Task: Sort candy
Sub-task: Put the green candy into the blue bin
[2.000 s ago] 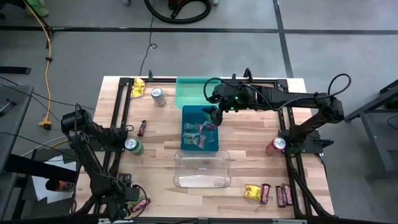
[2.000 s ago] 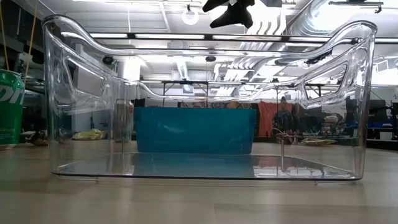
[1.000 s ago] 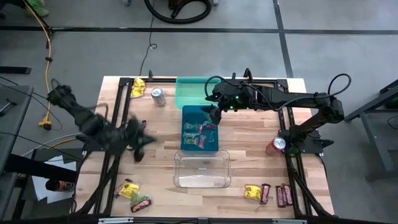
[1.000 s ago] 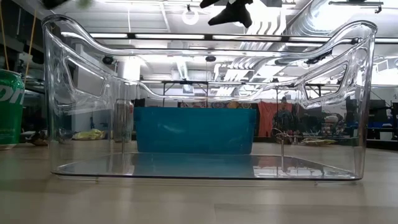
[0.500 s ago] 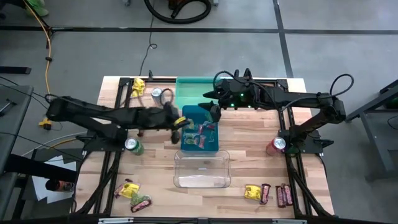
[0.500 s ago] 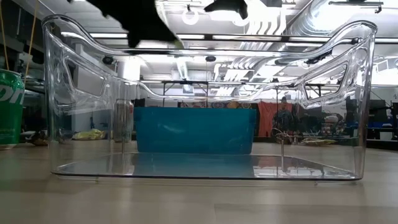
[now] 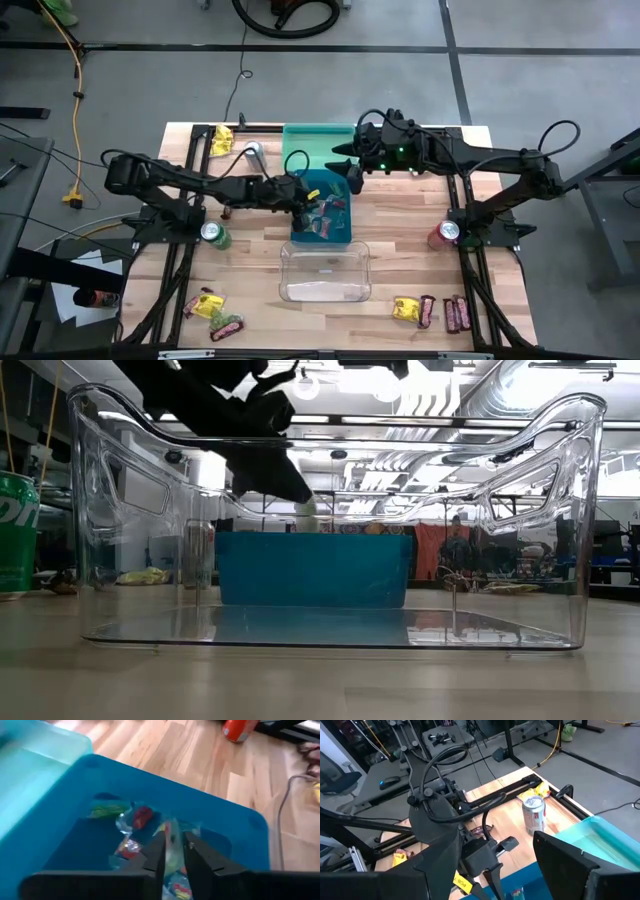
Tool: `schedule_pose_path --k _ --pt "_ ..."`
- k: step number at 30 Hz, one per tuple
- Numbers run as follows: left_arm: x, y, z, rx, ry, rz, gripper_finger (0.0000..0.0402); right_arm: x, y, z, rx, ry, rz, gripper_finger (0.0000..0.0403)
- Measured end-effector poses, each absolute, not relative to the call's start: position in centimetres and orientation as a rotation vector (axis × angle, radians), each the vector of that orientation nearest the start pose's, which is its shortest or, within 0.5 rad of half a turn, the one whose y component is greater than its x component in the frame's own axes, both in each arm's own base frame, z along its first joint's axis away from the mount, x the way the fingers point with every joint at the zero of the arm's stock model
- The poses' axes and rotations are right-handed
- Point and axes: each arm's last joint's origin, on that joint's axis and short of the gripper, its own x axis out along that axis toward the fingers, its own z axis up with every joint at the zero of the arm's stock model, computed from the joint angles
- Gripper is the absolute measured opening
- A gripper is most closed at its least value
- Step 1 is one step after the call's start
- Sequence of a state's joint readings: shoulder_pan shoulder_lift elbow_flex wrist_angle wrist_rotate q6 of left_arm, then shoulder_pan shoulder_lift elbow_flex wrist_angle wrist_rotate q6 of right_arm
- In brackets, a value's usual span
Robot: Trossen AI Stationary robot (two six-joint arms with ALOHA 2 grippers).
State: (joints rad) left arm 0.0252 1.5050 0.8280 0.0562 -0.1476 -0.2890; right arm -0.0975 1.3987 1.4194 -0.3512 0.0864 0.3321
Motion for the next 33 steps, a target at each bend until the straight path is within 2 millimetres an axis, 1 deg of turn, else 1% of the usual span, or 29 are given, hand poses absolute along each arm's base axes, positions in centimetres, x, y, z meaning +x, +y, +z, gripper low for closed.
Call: schedule_pose_path --k 6,8,10,12,15,17,24,27,30,33 --pt "30.9 1.2 20.4 -0.274 0.598 0.236 0.0144 30.8 -3.3 39.6 0.322 0.315 -0.237 0.0252" --pt "31.0 1.1 20.7 -0.301 0.621 0.218 0.0172 30.8 -3.3 39.6 0.311 0.317 -0.236 0.0252" --pt "30.9 0.9 21.8 -0.341 0.663 0.153 0.0195 30.8 -3.3 39.6 0.311 0.317 -0.235 0.0252" --pt "30.6 0.6 23.3 -0.379 0.7 0.056 0.0209 30.8 -3.3 39.6 0.308 0.318 -0.235 0.0252" --pt "29.1 -0.3 25.2 -0.451 0.799 -0.087 0.0218 30.8 -3.3 39.6 0.303 0.32 -0.234 0.0252" --pt "27.5 -1.2 26.3 -0.496 0.858 -0.155 0.0218 30.7 -3.3 39.5 0.303 0.328 -0.236 0.0252" --pt "21.7 -5.5 29.2 -0.562 0.983 -0.191 0.0216 30.7 -3.3 39.4 0.279 0.338 -0.233 0.0252" --pt "19.8 -7.9 30.1 -0.584 0.977 -0.192 0.0216 30.7 -3.3 39.4 0.274 0.34 -0.233 0.0252" --pt "18.2 -10.7 30.3 -0.574 0.977 -0.195 0.0216 30.7 -3.3 39.4 0.259 0.346 -0.231 0.0252" --pt "16.9 -13.5 29.4 -0.486 1.03 -0.218 0.0216 30.7 -3.3 39.3 0.259 0.35 -0.232 0.0252"
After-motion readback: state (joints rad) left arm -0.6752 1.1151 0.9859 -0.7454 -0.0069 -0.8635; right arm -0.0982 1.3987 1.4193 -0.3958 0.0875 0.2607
